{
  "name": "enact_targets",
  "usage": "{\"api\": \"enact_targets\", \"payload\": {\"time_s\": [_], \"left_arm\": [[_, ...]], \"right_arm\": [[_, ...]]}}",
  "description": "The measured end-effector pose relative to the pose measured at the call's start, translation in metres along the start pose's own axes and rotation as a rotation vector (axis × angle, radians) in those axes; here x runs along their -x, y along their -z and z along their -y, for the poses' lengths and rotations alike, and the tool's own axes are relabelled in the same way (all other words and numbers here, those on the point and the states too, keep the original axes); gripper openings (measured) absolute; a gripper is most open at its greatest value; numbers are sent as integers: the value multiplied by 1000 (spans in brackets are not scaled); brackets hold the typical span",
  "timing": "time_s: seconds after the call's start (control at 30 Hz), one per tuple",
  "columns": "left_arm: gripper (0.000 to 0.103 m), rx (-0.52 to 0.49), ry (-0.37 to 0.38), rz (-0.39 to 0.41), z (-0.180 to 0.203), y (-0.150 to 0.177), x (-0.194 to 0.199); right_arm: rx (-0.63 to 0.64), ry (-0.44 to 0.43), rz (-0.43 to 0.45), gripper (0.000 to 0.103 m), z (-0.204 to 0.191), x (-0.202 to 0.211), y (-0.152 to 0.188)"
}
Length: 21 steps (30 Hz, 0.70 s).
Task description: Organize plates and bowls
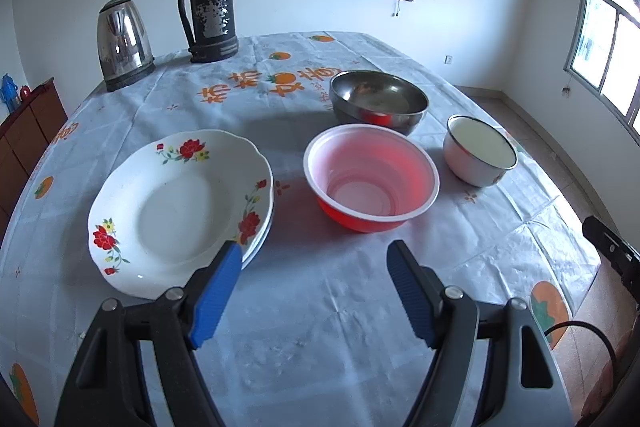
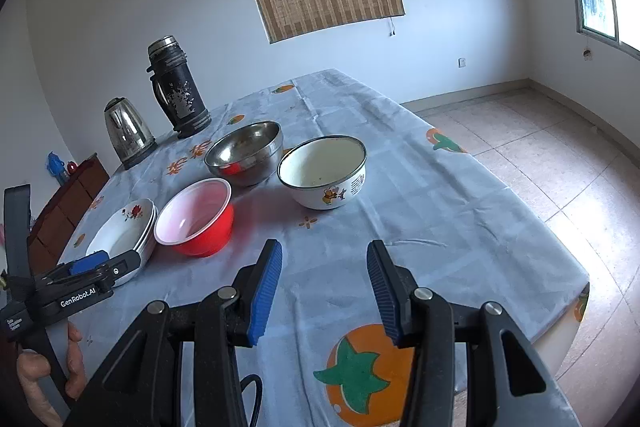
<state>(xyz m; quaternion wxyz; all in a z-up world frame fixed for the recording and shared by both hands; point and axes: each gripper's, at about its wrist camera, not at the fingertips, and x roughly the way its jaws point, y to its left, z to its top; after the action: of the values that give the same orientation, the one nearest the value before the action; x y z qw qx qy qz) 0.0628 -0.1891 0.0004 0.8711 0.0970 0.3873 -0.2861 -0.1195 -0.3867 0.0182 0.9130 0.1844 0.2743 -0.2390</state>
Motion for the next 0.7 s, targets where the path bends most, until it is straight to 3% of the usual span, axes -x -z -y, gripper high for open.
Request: {"api": "enact_targets", "payload": {"time_s": [0.33, 0.7], "left_arm": [[76, -20, 14, -14, 13, -7, -12], [76, -61, 79, -11, 50, -37, -29]], "right_arm": [[-20, 22, 5, 47, 16, -3, -3], [-28, 16, 11, 47, 28, -15, -20]]}}
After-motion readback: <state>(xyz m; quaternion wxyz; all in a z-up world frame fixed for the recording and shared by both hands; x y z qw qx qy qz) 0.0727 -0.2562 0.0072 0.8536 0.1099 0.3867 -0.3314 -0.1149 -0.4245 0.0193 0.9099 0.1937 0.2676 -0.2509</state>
